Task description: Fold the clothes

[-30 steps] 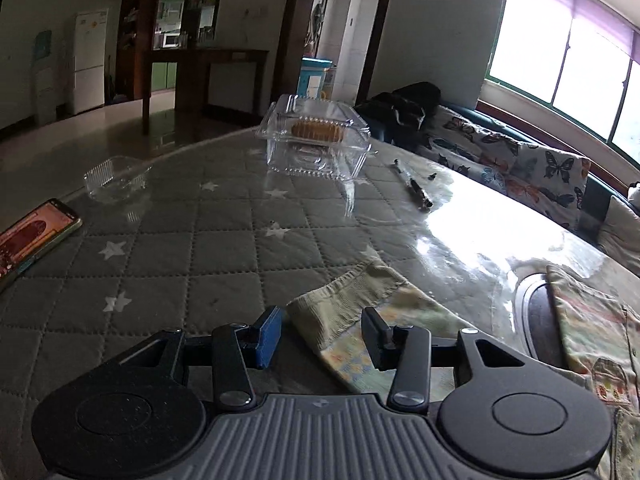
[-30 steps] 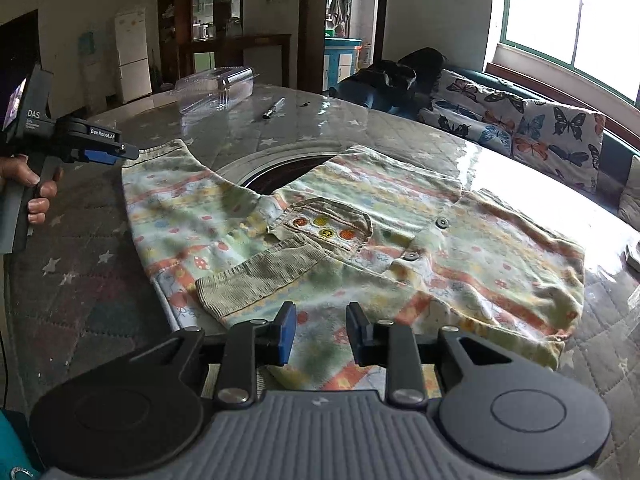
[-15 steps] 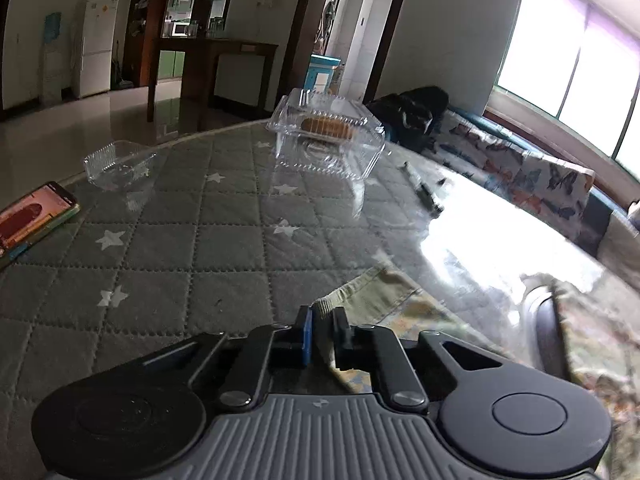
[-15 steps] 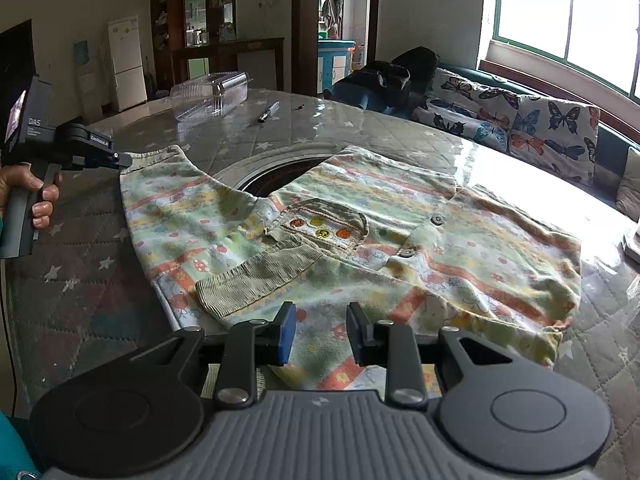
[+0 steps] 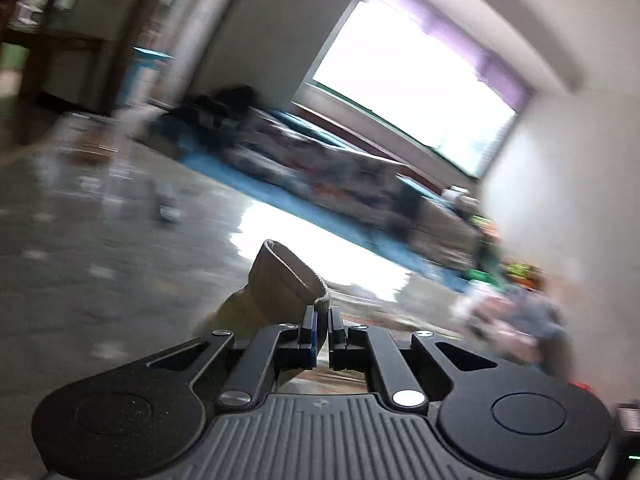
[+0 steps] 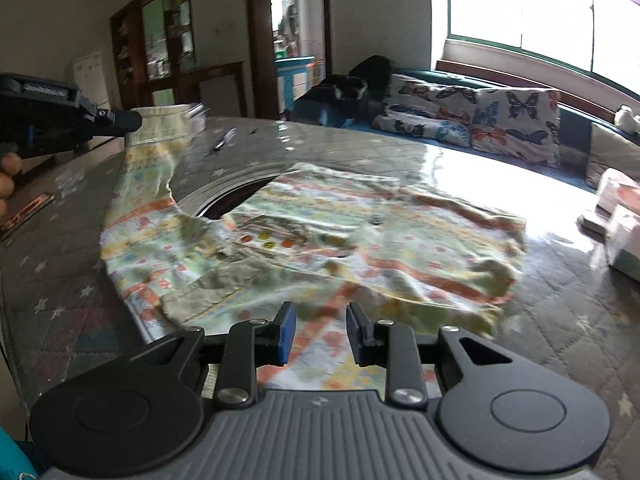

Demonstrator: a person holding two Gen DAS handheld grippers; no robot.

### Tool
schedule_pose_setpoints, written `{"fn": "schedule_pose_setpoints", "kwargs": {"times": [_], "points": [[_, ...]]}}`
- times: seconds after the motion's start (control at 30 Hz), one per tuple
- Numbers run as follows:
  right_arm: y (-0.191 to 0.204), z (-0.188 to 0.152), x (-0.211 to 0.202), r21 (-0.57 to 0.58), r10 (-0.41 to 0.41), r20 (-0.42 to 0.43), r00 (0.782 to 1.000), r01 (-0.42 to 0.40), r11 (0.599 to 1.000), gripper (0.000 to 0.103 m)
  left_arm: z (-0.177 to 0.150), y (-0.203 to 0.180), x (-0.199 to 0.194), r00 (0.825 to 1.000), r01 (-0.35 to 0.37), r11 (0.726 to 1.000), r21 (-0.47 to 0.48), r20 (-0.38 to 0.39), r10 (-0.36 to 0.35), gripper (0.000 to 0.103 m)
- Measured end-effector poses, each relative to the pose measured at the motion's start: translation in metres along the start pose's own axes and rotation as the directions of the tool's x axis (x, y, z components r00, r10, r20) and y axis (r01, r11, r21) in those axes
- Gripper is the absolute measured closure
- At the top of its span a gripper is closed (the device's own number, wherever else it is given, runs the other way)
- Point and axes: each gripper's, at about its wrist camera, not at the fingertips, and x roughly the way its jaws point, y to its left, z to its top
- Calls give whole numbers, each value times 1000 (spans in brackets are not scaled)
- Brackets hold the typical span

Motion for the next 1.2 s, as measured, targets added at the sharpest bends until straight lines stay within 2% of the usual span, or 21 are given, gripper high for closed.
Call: {"fn": "schedule_pose_setpoints", "kwargs": {"times": [0.13, 0.27, 0.4, 0.6, 0.67, 0.73, 0.83, 1.07, 1.2], "points": [[-19, -6, -10, 47, -38, 12, 999, 37, 998, 76, -11, -47, 22, 985, 159, 986, 53, -70, -155, 98], [-36, -14, -19, 95, -67, 15, 998, 66, 993, 76, -29, -83, 41, 959, 264, 958, 111, -139, -248, 98], [-51, -20, -25, 145, -87, 12, 996, 85, 986, 76, -54, -103, 61, 941, 295, 938, 183, -226, -252, 97], [-61, -19, -26, 195, -96, 11, 995, 92, 977, 76, -79, -105, 69, 908, 331, 919, 212, -338, -249, 92], [-63, -17, -23, 210, -84, 13, 996, 79, 974, 76, -83, -100, 67, 899, 340, 915, 217, -359, -249, 76], [-62, -15, -19, 218, -76, 15, 997, 71, 973, 76, -81, -95, 67, 899, 341, 912, 229, -363, -245, 70], [-61, -12, -12, 228, -55, 8, 998, 52, 972, 76, -79, -83, 61, 910, 315, 915, 253, -355, -215, 70], [-53, -18, 14, 229, -22, -69, 997, 37, 973, 76, -65, -32, 66, 952, 139, 965, 221, -300, -69, 70], [-50, -19, 15, 229, -6, -92, 996, 27, 973, 76, -62, -13, 63, 960, 72, 972, 224, -281, -6, 70]]}}
